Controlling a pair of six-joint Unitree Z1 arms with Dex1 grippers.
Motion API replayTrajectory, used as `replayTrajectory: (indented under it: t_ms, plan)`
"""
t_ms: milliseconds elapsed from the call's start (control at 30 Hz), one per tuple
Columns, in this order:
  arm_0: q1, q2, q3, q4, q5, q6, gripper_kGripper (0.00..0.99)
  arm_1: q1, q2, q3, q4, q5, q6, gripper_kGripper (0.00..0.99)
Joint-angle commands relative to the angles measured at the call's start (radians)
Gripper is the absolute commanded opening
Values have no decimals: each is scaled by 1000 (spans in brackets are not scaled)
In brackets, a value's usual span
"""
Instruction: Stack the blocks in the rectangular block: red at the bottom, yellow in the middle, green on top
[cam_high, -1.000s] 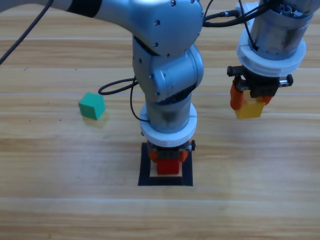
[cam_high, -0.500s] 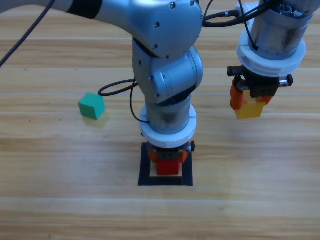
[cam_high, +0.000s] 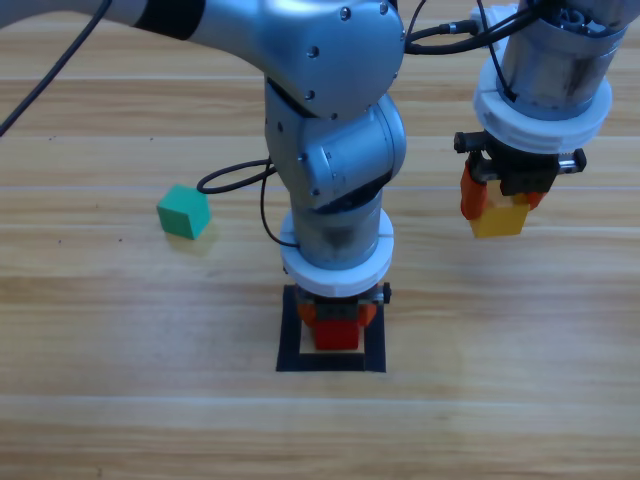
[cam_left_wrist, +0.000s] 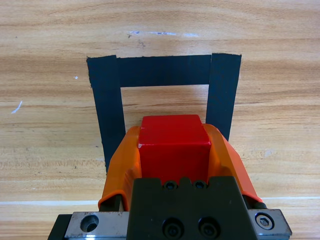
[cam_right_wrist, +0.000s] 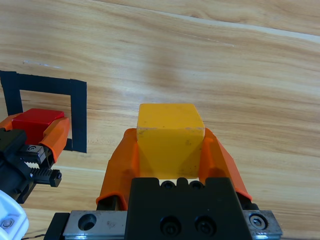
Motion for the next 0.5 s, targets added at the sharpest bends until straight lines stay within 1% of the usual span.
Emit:
replayTrajectory:
  t_ms: [33, 100, 167, 200, 233, 300, 367, 400, 433, 500]
  plan:
    - [-19, 63, 19, -14, 12, -8, 100, 1, -17, 28, -34, 2, -5, 0]
    - [-19, 67, 21, -14, 12, -8, 121, 1, -18, 28, -34, 3, -5, 0]
    - [-19, 69, 21, -15, 12, -8, 169, 1, -18, 28, -34, 3, -5, 0]
    - [-19, 67, 19, -17, 12, -8, 247, 1, -18, 28, -34, 3, -5, 0]
    - [-19, 67, 19, -20, 12, -8, 304, 1, -18, 28, -34, 3, -5, 0]
    - [-19, 69, 19, -21, 12, -8, 492, 1, -18, 28, -34, 3, -5, 0]
    - [-19, 69, 18, -24, 12, -8, 845, 1, -18, 28, -34, 3, -5, 0]
    - [-21, 66, 19, -23, 12, -8, 969, 1, -18, 28, -34, 3, -5, 0]
    - [-19, 61, 21, -21, 15, -8, 989, 1, -18, 28, -34, 3, -5, 0]
    - [-19, 52, 27, -20, 16, -8, 990, 1, -20, 28, -34, 3, -4, 0]
